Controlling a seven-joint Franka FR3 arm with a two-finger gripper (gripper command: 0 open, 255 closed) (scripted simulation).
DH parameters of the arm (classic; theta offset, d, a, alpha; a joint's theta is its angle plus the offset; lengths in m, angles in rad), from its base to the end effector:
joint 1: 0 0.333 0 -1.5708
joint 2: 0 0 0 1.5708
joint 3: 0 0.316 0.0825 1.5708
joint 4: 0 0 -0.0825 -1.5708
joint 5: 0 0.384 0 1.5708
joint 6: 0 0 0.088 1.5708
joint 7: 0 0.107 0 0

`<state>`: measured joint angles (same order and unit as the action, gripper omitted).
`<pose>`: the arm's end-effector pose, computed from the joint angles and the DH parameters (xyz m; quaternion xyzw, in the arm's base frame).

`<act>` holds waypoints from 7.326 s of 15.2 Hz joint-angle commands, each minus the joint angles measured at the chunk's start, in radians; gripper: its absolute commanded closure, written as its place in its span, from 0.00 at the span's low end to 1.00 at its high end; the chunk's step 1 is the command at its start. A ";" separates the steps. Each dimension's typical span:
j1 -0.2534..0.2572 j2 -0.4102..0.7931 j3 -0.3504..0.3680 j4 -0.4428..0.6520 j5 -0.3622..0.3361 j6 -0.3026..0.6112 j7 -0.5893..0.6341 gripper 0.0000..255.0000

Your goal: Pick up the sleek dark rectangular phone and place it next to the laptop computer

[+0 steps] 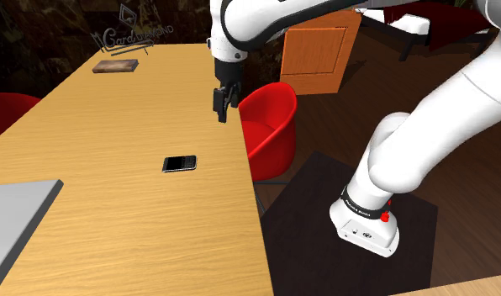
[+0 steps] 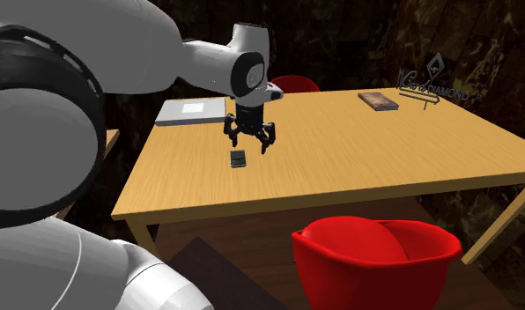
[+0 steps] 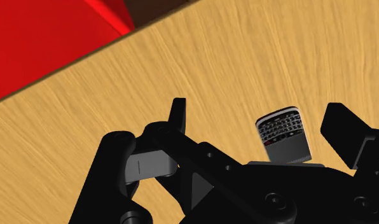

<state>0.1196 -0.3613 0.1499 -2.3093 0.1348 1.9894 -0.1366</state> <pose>0.4268 0.1306 0.4880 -0.9843 -0.1716 -0.0172 0.0368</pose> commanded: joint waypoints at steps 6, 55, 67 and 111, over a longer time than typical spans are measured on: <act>0.039 0.231 0.078 0.084 -0.053 0.135 0.030 0.00; 0.085 0.418 0.133 0.281 -0.139 0.103 0.075 1.00; 0.191 0.509 0.214 0.436 -0.181 0.034 0.277 1.00; 0.681 1.226 0.245 1.273 -0.440 -0.126 0.737 1.00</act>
<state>0.8010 0.8650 0.3954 -1.0347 -0.3055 1.8617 0.6004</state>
